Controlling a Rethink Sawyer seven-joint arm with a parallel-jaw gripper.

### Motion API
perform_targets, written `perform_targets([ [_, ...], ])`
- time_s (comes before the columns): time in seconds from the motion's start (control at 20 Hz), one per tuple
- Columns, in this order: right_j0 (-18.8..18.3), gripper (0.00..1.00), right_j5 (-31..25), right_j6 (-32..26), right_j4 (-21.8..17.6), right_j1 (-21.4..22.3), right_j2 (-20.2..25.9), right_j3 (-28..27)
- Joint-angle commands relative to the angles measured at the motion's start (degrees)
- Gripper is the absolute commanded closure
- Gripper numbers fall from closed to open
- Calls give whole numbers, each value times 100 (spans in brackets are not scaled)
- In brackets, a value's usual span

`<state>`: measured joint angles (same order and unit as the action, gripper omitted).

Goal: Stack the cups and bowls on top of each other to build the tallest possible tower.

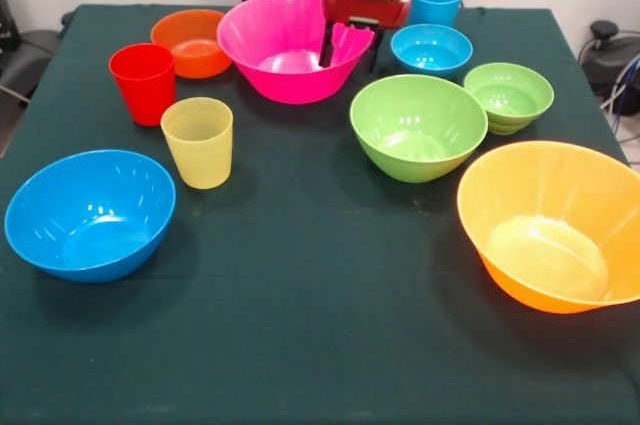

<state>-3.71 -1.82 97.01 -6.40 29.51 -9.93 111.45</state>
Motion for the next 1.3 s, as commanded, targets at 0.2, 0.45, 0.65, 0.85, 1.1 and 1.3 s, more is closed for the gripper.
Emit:
perform_targets([
  [0.2, 65, 100, 445, 980, 53, -194, 371, -283],
  [0.45, 130, 100, -210, 856, 89, 21, 314, -442],
  [0.65, 82, 100, -401, 895, 129, 120, 386, -439],
  [0.85, 343, 100, -768, 954, 258, 294, 165, -482],
  [1.1, 560, 100, -1311, 1021, 422, 543, 54, -600],
  [1.3, 866, 100, -1479, 1176, 554, 575, -196, -792],
])
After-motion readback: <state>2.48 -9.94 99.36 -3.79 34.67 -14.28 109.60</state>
